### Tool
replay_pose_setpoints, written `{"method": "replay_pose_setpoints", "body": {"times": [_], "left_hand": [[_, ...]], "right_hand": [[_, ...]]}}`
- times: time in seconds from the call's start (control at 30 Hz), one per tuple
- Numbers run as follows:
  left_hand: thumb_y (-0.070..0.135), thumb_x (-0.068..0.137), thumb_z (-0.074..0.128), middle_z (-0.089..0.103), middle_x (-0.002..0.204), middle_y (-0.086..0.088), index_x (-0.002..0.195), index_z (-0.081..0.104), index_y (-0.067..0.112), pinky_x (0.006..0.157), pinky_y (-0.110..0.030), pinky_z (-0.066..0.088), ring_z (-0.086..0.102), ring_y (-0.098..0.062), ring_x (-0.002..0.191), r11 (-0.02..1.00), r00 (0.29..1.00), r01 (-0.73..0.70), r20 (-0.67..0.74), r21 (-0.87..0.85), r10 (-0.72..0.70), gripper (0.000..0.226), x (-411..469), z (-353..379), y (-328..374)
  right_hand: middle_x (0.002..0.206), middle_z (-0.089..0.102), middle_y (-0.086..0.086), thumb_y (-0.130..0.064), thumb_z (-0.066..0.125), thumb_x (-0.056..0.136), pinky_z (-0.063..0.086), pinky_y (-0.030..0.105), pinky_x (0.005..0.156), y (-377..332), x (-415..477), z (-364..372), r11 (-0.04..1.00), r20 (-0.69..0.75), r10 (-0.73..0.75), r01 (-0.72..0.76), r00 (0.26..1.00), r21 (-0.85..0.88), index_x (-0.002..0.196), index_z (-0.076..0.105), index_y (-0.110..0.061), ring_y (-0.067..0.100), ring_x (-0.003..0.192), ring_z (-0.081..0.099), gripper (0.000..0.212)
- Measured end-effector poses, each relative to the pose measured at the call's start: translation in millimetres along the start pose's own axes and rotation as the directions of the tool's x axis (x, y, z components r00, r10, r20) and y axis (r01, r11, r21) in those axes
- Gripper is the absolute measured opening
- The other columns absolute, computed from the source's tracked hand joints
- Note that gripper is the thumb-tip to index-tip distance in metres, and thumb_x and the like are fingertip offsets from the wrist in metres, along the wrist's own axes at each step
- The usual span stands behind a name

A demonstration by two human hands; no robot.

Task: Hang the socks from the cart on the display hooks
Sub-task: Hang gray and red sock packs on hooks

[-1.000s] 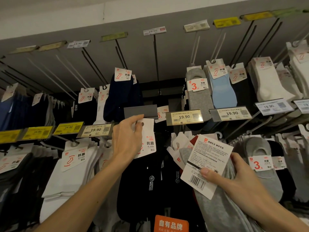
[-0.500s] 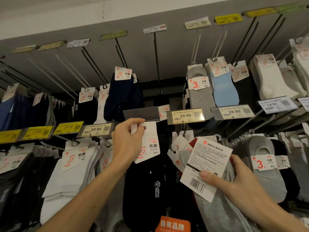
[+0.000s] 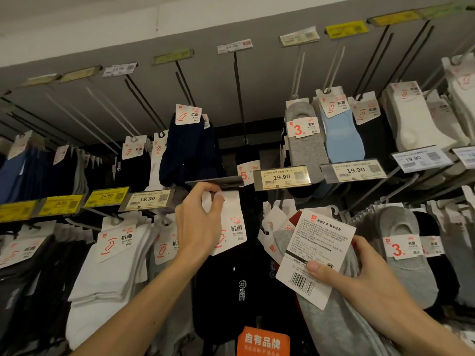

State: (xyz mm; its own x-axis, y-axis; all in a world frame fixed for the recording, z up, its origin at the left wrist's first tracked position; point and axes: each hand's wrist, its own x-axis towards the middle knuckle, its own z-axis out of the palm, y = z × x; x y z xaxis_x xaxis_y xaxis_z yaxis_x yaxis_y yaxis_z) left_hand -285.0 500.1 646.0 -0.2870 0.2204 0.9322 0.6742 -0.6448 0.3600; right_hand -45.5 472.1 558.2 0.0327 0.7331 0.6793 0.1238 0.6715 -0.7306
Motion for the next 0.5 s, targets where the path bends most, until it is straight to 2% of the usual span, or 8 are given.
{"method": "replay_pose_setpoints", "body": {"times": [0.07,0.17,0.27,0.37,0.5], "left_hand": [[0.015,0.095,0.061,0.065,0.081,0.009,0.095,0.063,0.027,0.051,-0.013,0.036,0.06,-0.012,0.073,1.0,1.0,-0.012,0.014,0.002,0.012,0.012,-2.1,-1.4,0.2],[0.011,0.095,0.061,0.065,0.08,0.009,0.096,0.064,0.022,0.052,-0.011,0.039,0.059,-0.003,0.069,1.0,1.0,-0.01,0.019,-0.02,0.011,0.011,-1.2,-3.0,0.6],[0.012,0.093,0.063,0.062,0.078,0.013,0.09,0.061,0.027,0.056,-0.014,0.037,0.059,-0.006,0.073,1.0,1.0,0.007,-0.021,-0.011,-0.007,0.015,3.5,-3.5,-1.1],[0.011,0.093,0.064,0.055,0.067,0.012,0.091,0.061,0.023,0.052,-0.012,0.036,0.053,-0.001,0.059,1.0,1.0,0.004,-0.016,-0.002,-0.004,0.013,4.1,-2.3,-4.2],[0.012,0.094,0.064,0.062,0.076,0.013,0.088,0.062,0.024,0.057,-0.013,0.034,0.054,-0.007,0.067,1.0,1.0,-0.024,-0.009,0.017,0.024,0.014,4.8,-1.2,-6.6]], "right_hand": [[0.09,0.066,-0.039,-0.048,0.082,0.051,0.045,0.017,0.075,-0.3,-0.8,-0.2,1.0,0.002,-0.007,0.007,1.0,-0.008,0.105,0.052,-0.037,-0.018,0.085,0.061,0.062],[0.093,0.07,-0.03,-0.052,0.082,0.05,0.046,0.018,0.076,-0.2,-1.0,-0.6,1.0,-0.014,-0.011,0.011,1.0,-0.022,0.105,0.053,-0.038,-0.015,0.088,0.063,0.064],[0.096,0.07,-0.026,-0.051,0.082,0.05,0.047,0.019,0.077,-2.7,-1.8,0.1,1.0,-0.007,-0.006,0.005,1.0,-0.026,0.104,0.052,-0.039,-0.012,0.091,0.063,0.063],[0.1,0.071,-0.022,-0.05,0.083,0.051,0.049,0.027,0.085,-4.4,-2.6,0.6,1.0,0.003,0.002,-0.002,1.0,-0.027,0.105,0.052,-0.038,-0.005,0.098,0.064,0.063],[0.098,0.069,-0.026,-0.047,0.083,0.054,0.045,0.016,0.076,-5.5,-4.7,2.1,1.0,0.012,0.003,-0.003,1.0,-0.014,0.104,0.051,-0.039,-0.01,0.095,0.061,0.06]]}}
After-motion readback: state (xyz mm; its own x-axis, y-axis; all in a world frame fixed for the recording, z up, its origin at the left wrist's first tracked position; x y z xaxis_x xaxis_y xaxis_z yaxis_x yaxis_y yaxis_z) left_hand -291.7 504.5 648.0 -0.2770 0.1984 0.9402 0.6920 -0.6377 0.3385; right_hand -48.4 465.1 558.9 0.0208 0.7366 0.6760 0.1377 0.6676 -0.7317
